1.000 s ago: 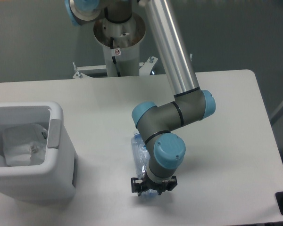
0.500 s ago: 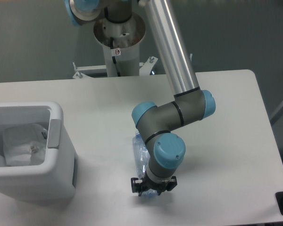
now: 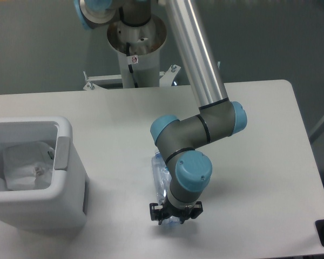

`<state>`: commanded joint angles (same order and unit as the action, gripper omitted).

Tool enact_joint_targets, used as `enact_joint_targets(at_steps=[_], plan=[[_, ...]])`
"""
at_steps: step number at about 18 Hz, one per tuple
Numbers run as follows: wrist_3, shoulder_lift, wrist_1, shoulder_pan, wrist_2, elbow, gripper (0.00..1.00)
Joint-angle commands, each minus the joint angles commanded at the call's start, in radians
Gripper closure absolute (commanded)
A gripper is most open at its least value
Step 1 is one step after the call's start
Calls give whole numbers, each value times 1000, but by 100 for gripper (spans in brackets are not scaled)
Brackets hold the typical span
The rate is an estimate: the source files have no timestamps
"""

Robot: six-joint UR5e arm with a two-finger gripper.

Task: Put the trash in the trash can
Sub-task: 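Lift the held bottle up off the table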

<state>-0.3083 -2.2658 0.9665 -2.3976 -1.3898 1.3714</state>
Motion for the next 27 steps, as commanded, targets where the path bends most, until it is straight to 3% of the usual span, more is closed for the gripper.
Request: enact_joint_targets(at_steps=[2,9,18,24,27], plan=[[-2,25,-2,0,2,-3,44],[-2,104,-29,-2,5,-8,44],[8,210,-170,18,6,-29,44],[15,245,-215,55,6,-159,44],[17,275,-258,83,6,-178,44]])
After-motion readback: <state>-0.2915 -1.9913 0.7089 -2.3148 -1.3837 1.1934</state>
